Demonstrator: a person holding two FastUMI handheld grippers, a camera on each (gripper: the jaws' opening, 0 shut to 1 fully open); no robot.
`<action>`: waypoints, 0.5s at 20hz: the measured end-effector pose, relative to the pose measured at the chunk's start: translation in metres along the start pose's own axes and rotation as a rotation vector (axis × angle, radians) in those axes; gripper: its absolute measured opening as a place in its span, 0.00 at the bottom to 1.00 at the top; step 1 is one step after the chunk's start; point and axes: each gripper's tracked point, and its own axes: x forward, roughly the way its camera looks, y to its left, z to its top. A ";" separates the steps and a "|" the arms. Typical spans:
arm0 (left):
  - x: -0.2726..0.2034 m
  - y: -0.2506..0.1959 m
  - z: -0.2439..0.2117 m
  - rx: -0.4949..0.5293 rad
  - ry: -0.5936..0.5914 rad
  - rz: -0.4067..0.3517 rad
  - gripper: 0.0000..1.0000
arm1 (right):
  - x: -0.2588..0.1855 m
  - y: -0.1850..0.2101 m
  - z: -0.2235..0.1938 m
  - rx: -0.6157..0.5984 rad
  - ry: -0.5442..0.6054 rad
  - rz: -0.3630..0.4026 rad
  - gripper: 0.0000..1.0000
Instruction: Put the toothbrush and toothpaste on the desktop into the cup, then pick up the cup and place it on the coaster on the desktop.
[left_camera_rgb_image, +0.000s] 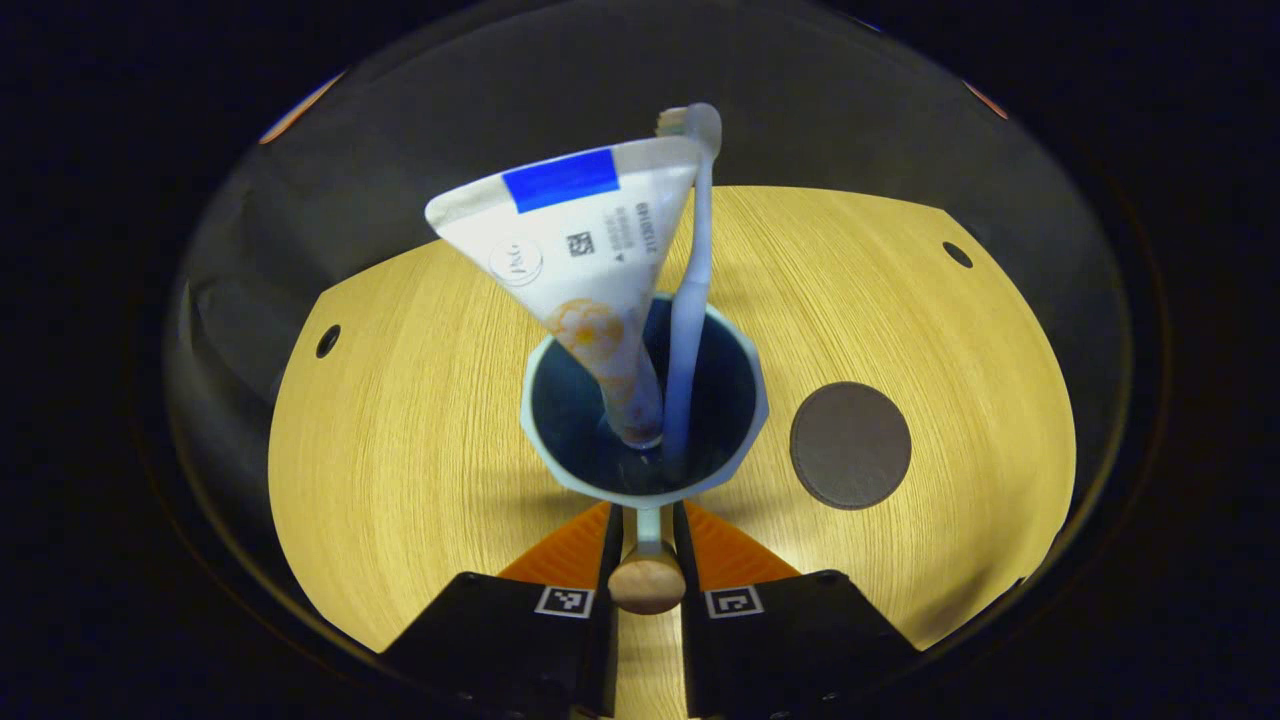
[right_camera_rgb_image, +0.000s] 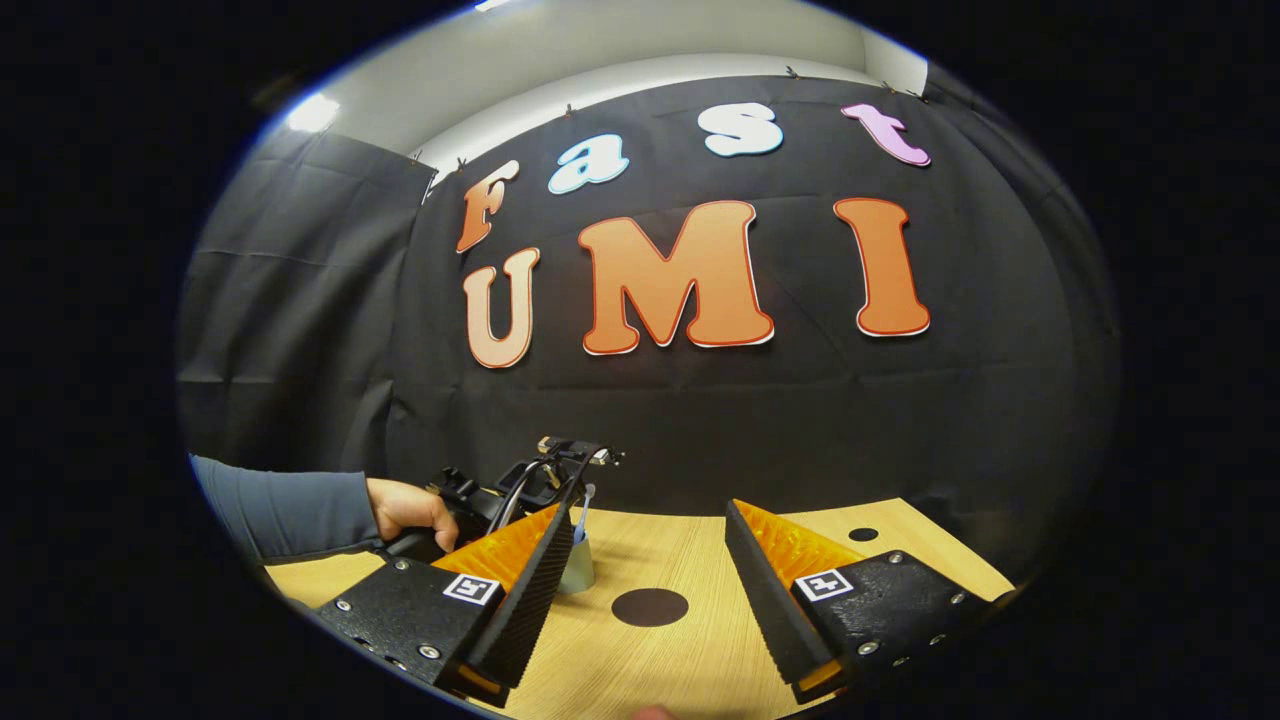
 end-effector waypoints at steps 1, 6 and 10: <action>-0.006 0.003 -0.001 -0.003 0.002 -0.002 0.24 | -0.001 -0.001 0.000 0.001 0.001 -0.005 0.92; -0.005 0.004 -0.005 -0.024 -0.011 -0.007 0.24 | -0.004 -0.008 0.002 -0.004 -0.006 -0.019 0.92; -0.011 0.004 0.001 -0.023 -0.052 -0.024 0.24 | -0.006 -0.016 0.004 0.005 -0.006 -0.035 0.92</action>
